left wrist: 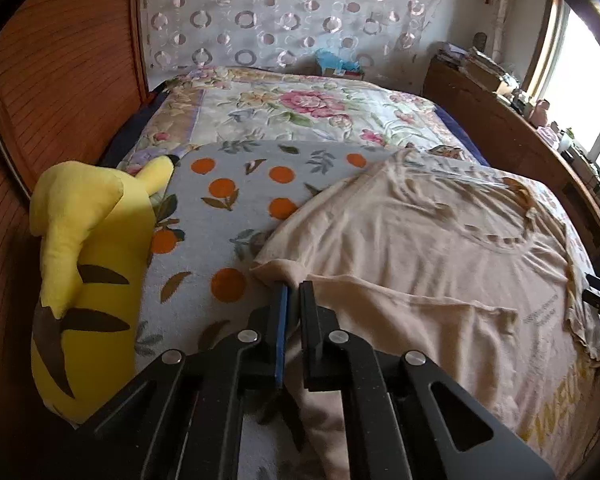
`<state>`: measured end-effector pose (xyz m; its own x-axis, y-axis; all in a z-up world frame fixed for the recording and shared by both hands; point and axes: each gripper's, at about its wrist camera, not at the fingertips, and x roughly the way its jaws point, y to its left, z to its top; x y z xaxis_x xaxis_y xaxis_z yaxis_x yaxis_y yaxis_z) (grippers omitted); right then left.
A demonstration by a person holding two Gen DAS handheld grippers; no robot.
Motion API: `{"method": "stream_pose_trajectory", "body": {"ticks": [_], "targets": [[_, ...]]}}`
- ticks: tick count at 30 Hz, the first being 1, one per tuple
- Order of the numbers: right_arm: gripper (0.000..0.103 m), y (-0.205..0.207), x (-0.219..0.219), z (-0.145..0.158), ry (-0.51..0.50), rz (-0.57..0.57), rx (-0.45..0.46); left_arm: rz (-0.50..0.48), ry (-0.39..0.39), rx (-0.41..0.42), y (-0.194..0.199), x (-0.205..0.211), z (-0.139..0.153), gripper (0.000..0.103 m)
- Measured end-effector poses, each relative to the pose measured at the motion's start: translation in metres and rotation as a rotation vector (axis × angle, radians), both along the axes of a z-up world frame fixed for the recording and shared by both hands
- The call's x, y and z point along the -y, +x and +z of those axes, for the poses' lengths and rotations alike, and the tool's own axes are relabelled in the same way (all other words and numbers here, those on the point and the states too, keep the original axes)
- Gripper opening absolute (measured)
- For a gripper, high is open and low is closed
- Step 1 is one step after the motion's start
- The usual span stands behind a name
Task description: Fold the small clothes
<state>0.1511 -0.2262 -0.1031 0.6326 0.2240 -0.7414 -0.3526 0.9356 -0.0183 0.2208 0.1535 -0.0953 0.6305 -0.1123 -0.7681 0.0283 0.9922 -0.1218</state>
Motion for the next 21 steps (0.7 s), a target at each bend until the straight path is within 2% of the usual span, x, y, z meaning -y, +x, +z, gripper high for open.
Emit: {"method": "stream_pose_trajectory", "body": {"ticks": [10,15,21], "targets": [[0.061,0.0,0.001,0.0,0.0,0.001,0.0,-0.113,-0.019,0.171,-0.062,0.042,0.047,0.006],[0.061,-0.001,0.002,0.0,-0.001,0.0,0.0,-0.138,-0.033,0.235,-0.093,0.056,0.054,0.006],[0.063,-0.001,0.006,0.001,0.012,-0.004,-0.004,-0.137,-0.058,0.27,-0.127,0.063,0.051,0.006]]}}
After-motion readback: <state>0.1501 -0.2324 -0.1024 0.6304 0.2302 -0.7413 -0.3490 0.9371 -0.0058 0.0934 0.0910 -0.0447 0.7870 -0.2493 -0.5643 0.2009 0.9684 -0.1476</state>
